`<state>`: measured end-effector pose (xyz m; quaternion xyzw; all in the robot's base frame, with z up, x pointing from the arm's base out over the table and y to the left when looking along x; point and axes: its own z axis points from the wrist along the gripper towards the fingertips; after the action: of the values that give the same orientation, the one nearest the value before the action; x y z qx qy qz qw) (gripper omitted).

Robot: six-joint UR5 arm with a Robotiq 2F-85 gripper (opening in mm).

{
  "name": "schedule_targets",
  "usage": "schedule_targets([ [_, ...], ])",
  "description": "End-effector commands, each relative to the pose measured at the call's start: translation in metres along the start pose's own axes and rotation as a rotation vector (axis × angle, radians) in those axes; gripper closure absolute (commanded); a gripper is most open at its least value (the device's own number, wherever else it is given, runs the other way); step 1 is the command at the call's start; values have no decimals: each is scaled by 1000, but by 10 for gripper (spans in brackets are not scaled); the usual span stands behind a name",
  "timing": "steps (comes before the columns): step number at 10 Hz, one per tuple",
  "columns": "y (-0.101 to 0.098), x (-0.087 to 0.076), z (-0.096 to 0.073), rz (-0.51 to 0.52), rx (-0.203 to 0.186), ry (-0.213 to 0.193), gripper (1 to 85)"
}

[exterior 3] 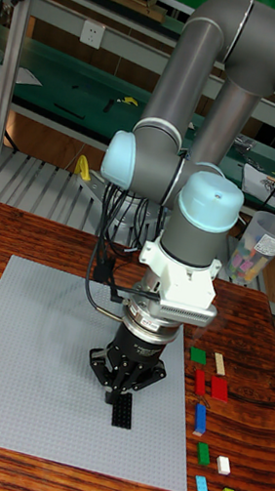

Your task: Build with small Lego blocks

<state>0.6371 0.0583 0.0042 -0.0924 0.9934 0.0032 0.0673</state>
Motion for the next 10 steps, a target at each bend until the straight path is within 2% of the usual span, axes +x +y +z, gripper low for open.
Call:
schedule_targets([
  [1, 2, -1, -1, 13, -11, -2, 843],
  [5, -2, -1, -3, 2, -2, -1, 843],
  [10, -3, 3, -6, 3, -15, 2, 843],
])
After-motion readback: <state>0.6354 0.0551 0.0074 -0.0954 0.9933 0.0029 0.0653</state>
